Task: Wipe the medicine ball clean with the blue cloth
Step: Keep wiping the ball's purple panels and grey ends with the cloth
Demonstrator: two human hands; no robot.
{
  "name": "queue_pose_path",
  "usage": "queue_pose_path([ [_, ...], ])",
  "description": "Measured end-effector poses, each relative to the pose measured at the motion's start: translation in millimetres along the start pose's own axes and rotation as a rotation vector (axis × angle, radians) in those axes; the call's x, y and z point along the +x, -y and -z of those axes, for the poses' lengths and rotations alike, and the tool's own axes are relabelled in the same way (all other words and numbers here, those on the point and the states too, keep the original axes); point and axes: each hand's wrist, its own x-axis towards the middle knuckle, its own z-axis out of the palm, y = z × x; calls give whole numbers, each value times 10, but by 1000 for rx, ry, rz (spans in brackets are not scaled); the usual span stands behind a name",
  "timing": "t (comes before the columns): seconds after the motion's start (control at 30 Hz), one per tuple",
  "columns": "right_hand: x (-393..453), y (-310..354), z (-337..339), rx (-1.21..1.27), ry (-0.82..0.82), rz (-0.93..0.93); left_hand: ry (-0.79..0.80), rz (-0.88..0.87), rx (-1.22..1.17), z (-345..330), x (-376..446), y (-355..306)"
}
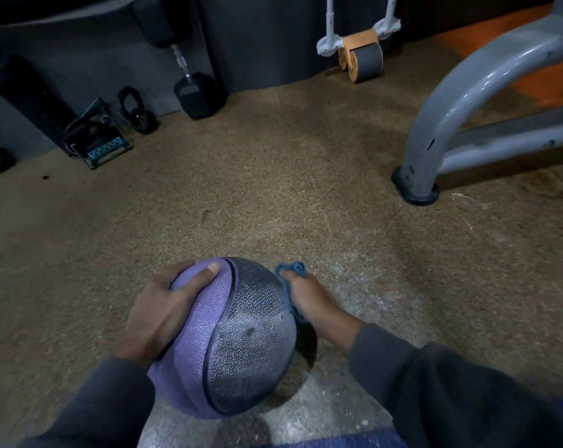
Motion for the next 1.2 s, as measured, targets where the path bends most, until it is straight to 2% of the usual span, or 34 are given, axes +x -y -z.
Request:
queue_pose_path([
  [0.07,-117,-66,-38,-82,-96,38,-9,15,0,9,10,-12],
  [0.13,-339,-59,-125,-228,-219,275,-21,36,0,17,21,-6],
  [0.23,-672,182,-296,-482,-186,670,-56,72,-40,44,0,-15],
  [0.3,-685,283,-330,-600,-166,750,-54,74,-36,61,-44,-25],
  [0.37,-561,299,-270,-553,-146,689,-51,45,105,60,-113,-20],
  [0.43,-353,305,-167,-471,-98,538,-27,-189,288,47,-203,-31],
  [0.5,-145,370,-53,-354,10,321,49,-416,322,-1,-242,-75],
  [0.57,-86,436,37,-306,31,181,78,-419,291,-69,-197,-132],
  [0.63,-178,386,19,-414,-85,296,55,-381,287,-130,-141,-229],
  [0.7,-536,276,-100,-573,-210,581,49,-339,286,-153,-83,-299],
  [0.77,-774,224,-171,-610,-220,813,73,-317,247,-135,-26,-289],
  [0.83,-627,212,-124,-567,-204,814,96,-333,230,-108,-6,-224],
  [0.97,-146,257,56,-286,-64,314,67,-315,174,-75,-17,-155],
  [1.0,-143,244,54,-303,-60,276,58,-301,160,-69,-15,-152],
  [1.03,-200,210,28,-380,-101,332,56,-284,146,-59,-9,-148],
  [1.1,-512,178,-103,-558,-195,617,56,-259,121,-33,8,-118],
  [1.17,-843,200,-234,-675,-140,847,55,-247,104,4,21,-76],
  [1.2,-861,210,-263,-695,-114,884,61,-246,83,16,15,-51],
])
